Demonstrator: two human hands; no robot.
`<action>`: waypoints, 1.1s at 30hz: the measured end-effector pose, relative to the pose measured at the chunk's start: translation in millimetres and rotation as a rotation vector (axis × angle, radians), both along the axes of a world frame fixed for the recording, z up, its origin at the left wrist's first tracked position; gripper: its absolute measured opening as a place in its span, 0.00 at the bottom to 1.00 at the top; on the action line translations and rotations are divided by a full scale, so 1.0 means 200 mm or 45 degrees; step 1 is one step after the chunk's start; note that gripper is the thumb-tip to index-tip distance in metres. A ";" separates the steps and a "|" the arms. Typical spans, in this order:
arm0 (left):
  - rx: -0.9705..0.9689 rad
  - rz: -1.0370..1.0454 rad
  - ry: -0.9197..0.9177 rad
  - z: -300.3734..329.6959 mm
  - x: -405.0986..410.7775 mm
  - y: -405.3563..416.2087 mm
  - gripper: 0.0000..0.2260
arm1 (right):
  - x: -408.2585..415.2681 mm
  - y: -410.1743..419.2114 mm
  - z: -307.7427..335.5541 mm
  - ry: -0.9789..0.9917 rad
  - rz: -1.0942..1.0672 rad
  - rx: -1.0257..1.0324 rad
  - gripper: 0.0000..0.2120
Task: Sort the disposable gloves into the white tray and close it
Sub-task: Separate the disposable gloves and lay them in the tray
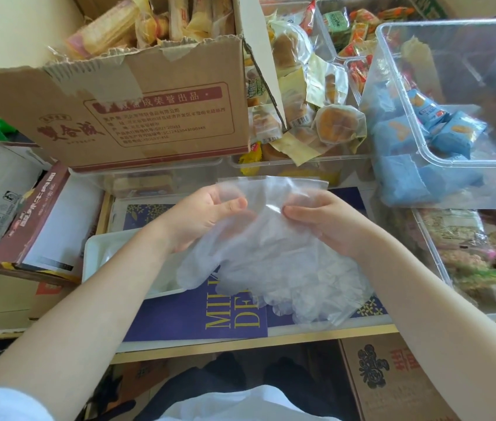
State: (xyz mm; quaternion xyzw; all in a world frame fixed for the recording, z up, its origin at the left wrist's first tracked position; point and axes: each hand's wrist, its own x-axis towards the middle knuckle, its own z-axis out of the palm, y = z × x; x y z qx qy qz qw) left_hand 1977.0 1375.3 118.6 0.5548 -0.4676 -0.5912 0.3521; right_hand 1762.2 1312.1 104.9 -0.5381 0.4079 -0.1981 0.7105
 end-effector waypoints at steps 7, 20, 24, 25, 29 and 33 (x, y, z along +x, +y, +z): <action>-0.010 0.023 0.093 -0.02 0.00 0.00 0.12 | 0.03 0.02 0.02 -0.020 0.017 0.048 0.08; 0.092 0.065 -0.026 -0.07 0.09 0.03 0.02 | 0.03 -0.05 0.01 -0.186 -0.286 0.238 0.04; 0.204 -0.043 -0.057 -0.11 0.14 0.09 0.06 | 0.01 -0.08 -0.04 -0.215 -0.407 0.241 0.06; 0.239 -0.068 -0.072 -0.12 0.16 0.09 0.06 | 0.01 -0.08 -0.05 -0.183 -0.399 0.223 0.07; 0.315 -0.158 -0.265 -0.18 0.17 0.09 0.05 | 0.03 -0.06 -0.09 -0.076 -0.303 0.169 0.08; 0.119 0.056 -0.498 -0.23 0.05 0.02 0.04 | 0.10 0.00 -0.16 -0.010 -0.256 0.156 0.08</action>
